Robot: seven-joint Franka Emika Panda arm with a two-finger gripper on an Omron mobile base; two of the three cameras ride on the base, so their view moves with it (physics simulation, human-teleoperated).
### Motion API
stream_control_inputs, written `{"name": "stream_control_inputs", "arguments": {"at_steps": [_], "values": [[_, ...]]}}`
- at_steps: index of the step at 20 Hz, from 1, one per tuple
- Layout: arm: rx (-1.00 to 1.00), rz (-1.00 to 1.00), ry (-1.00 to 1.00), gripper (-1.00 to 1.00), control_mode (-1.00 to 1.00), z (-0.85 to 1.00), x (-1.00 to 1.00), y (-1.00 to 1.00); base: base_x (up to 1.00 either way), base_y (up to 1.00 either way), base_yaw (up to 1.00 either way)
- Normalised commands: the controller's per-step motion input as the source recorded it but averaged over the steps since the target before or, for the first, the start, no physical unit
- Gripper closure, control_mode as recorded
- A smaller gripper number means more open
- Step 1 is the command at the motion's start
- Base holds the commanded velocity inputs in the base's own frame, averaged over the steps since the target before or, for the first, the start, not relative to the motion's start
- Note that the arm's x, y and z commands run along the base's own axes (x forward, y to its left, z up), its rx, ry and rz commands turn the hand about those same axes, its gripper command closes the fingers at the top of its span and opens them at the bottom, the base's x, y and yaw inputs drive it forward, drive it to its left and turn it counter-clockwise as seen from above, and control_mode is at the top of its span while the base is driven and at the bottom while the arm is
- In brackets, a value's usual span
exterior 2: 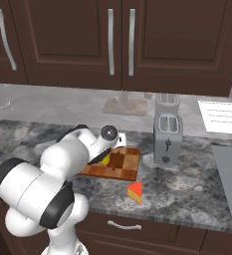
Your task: Retrieve the reheated potato from the microwave, then place the potato, cheese, and condiment on the cutting board.
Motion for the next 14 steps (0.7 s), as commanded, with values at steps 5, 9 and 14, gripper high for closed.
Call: {"name": "stream_control_inputs", "arguments": {"at_steps": [5,9,14], "values": [[0.00,0.02,0.00,-1.00,-1.00,-0.07,0.00,0.00,0.00,0.00,0.00],[0.00,0.00,0.00,-1.00,-1.00,-0.01,0.00,0.00,0.00,0.00,0.00],[-0.02,0.00,0.00,-1.00,-1.00,-0.02,-0.03,0.00,0.00,0.00,0.00]]}}
